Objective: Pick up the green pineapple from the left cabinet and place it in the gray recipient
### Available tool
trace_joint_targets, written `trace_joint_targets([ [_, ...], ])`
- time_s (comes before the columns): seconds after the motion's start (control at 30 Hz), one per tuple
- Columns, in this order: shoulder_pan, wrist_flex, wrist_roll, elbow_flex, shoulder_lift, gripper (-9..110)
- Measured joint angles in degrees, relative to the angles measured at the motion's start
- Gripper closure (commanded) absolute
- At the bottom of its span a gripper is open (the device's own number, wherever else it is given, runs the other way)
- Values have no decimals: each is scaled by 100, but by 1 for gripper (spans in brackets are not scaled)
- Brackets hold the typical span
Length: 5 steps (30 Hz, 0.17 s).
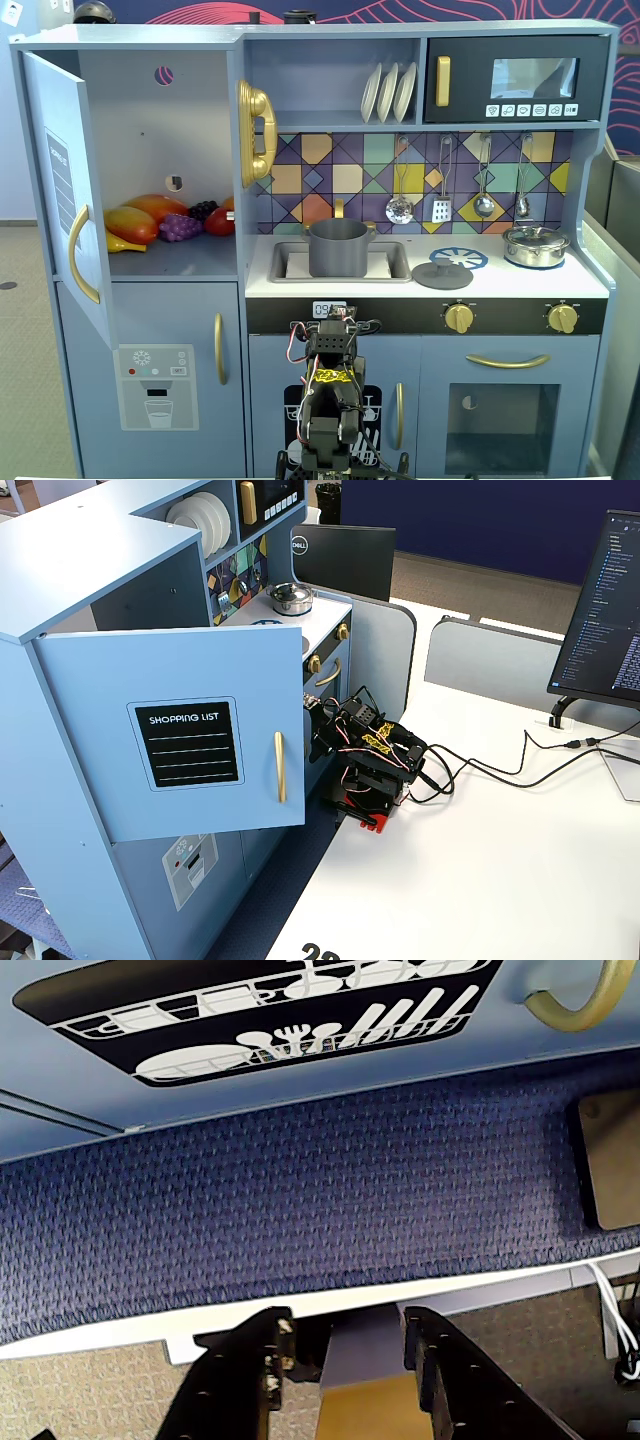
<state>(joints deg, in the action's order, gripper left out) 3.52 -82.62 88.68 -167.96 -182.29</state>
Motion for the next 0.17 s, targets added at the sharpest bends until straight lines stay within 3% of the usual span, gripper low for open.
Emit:
trace_joint_targets([
  [0.17,0,0,0,0,0,96],
])
